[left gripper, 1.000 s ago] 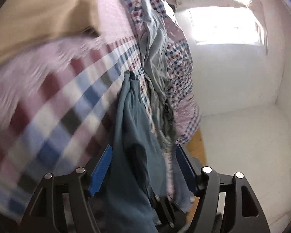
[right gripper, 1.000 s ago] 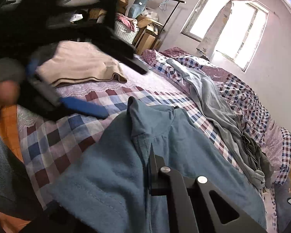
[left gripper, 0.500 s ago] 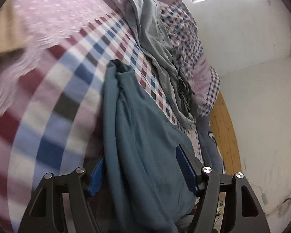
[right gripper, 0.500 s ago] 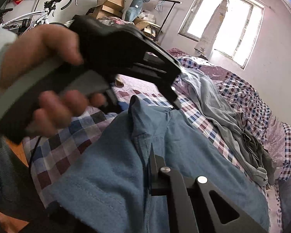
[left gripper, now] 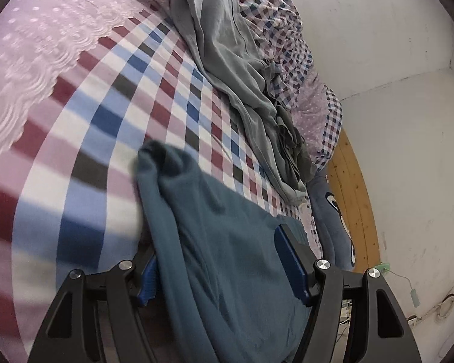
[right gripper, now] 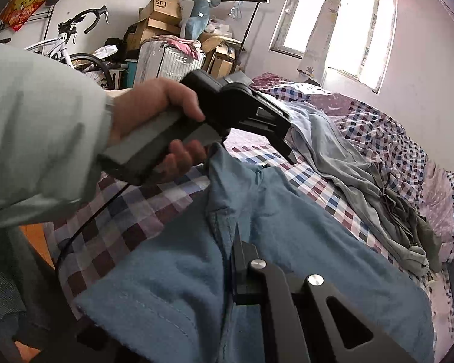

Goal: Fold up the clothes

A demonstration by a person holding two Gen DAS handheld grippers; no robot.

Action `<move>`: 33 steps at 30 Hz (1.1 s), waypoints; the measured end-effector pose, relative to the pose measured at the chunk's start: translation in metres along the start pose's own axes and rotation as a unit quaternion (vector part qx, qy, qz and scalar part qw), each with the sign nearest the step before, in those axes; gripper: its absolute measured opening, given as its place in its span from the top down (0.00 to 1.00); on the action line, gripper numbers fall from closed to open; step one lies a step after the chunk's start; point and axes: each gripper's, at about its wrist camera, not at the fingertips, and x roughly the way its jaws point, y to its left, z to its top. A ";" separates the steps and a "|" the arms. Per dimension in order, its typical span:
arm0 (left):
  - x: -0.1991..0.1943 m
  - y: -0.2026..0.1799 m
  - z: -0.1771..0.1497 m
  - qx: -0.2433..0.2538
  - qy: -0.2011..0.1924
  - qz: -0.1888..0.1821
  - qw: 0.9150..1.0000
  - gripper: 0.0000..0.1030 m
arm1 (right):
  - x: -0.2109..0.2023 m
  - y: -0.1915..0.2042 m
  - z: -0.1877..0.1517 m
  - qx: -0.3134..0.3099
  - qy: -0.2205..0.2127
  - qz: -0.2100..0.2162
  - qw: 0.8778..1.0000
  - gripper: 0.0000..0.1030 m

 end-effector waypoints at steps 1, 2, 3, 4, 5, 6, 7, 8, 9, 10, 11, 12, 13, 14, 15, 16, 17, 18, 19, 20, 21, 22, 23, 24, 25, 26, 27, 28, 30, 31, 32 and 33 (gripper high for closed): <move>0.002 0.001 0.004 -0.001 0.001 -0.002 1.000 0.31 | 0.000 0.000 0.000 0.001 0.000 0.001 1.000 0.97; 0.004 0.002 0.009 -0.003 0.001 -0.004 1.000 0.32 | -0.001 -0.001 0.000 0.002 0.000 0.002 1.000 0.97; 0.006 0.003 0.012 -0.002 0.002 -0.002 1.000 0.34 | -0.001 -0.002 0.000 0.003 0.000 0.003 1.000 0.97; 0.008 0.003 0.015 -0.001 0.004 -0.002 1.000 0.36 | -0.002 -0.003 0.000 0.005 0.000 0.003 1.000 0.97; 0.010 0.004 0.019 0.000 0.005 -0.001 1.000 0.37 | -0.002 -0.003 0.000 0.007 0.002 0.003 1.000 0.97; 0.012 0.004 0.021 0.001 0.007 -0.003 1.000 0.38 | -0.003 -0.004 -0.001 0.009 0.003 0.003 1.000 0.97; 0.014 0.004 0.023 0.002 0.009 -0.004 1.000 0.42 | -0.003 -0.005 -0.001 0.011 0.003 0.003 1.000 0.97; 0.016 0.005 0.026 0.004 0.012 -0.006 1.000 0.44 | -0.004 -0.006 -0.002 0.013 0.003 0.004 1.000 0.97; 0.018 0.006 0.028 0.004 0.019 -0.005 1.000 0.45 | -0.004 -0.006 -0.002 0.013 0.004 0.004 1.000 0.97; 0.021 0.006 0.029 0.006 0.024 -0.003 1.000 0.49 | -0.005 -0.006 -0.002 0.012 0.005 0.004 1.000 0.97; 0.023 0.006 0.029 0.008 0.029 -0.001 1.000 0.54 | -0.006 -0.005 -0.002 0.012 0.006 0.005 1.000 0.97; 0.024 0.007 0.030 0.008 0.032 0.001 0.999 0.57 | -0.006 -0.005 -0.003 0.011 0.007 0.005 1.000 0.97; 0.025 0.008 0.030 0.008 0.035 0.004 0.999 0.66 | -0.007 -0.005 -0.003 0.011 0.008 0.005 1.000 0.97; 0.026 0.009 0.030 0.006 0.036 0.006 0.999 0.75 | -0.008 -0.004 -0.004 0.011 0.009 0.005 1.000 0.97; 0.026 0.010 0.029 0.002 0.035 0.010 0.999 0.79 | -0.008 -0.004 -0.004 0.011 0.010 0.006 1.000 0.97; 0.027 0.010 0.028 0.001 0.036 0.009 0.999 0.88 | -0.009 -0.004 -0.004 0.011 0.011 0.006 1.000 0.97; 0.026 0.008 0.026 0.002 0.031 -0.001 1.000 0.89 | -0.010 -0.003 -0.003 0.009 0.011 0.006 1.000 0.97; 0.025 0.006 0.025 0.003 0.027 -0.011 1.000 0.89 | -0.011 -0.002 -0.003 0.007 0.011 0.006 1.000 0.97; 0.023 0.002 0.024 0.005 0.025 -0.023 0.999 0.90 | -0.012 -0.002 -0.003 0.005 0.011 0.005 1.000 0.97; 0.019 -0.002 0.023 0.007 0.019 -0.036 0.999 0.90 | -0.013 -0.002 -0.002 0.004 0.010 0.004 1.000 0.97; 0.012 -0.006 0.022 0.007 0.008 -0.050 0.999 0.91 | -0.015 -0.001 -0.002 0.003 0.008 0.004 1.000 0.97; 0.004 -0.010 0.022 0.007 -0.003 -0.064 0.998 0.91 | -0.017 0.000 -0.001 0.001 0.007 0.003 1.000 0.97; -0.003 -0.013 0.022 0.007 -0.014 -0.078 0.997 0.92 | -0.019 0.001 0.000 -0.003 0.006 0.002 1.000 0.97; -0.011 -0.015 0.022 0.008 -0.024 -0.083 0.996 0.93 | -0.021 0.002 0.001 -0.006 0.006 0.001 1.000 0.97; -0.018 -0.017 0.021 0.007 -0.035 -0.092 0.995 0.93 | -0.023 0.003 0.003 -0.007 0.005 0.000 1.000 0.97; -0.026 -0.019 0.020 0.007 -0.045 -0.101 0.994 0.93 | -0.024 0.004 0.004 -0.006 0.005 0.000 1.000 0.97; -0.034 -0.022 0.019 0.009 -0.052 -0.111 0.992 0.93 | -0.026 0.005 0.005 -0.004 0.005 0.000 1.000 0.97; -0.040 -0.025 0.017 0.013 -0.061 -0.114 0.991 0.93 | -0.028 0.007 0.006 -0.001 0.004 0.001 1.000 0.97; -0.053 -0.034 0.014 0.022 -0.075 -0.126 0.989 0.94 | -0.033 0.012 0.008 0.005 0.004 0.003 1.000 0.97; -0.059 -0.039 0.011 0.028 -0.081 -0.134 0.987 0.94 | -0.035 0.015 0.010 0.007 0.003 0.005 1.000 0.97; -0.066 -0.045 0.009 0.033 -0.087 -0.141 0.986 0.94 | -0.038 0.018 0.012 0.008 0.001 0.008 1.000 0.97; -0.074 -0.049 0.007 0.033 -0.095 -0.149 0.984 0.94 | -0.041 0.021 0.014 0.009 -0.001 0.010 1.000 0.97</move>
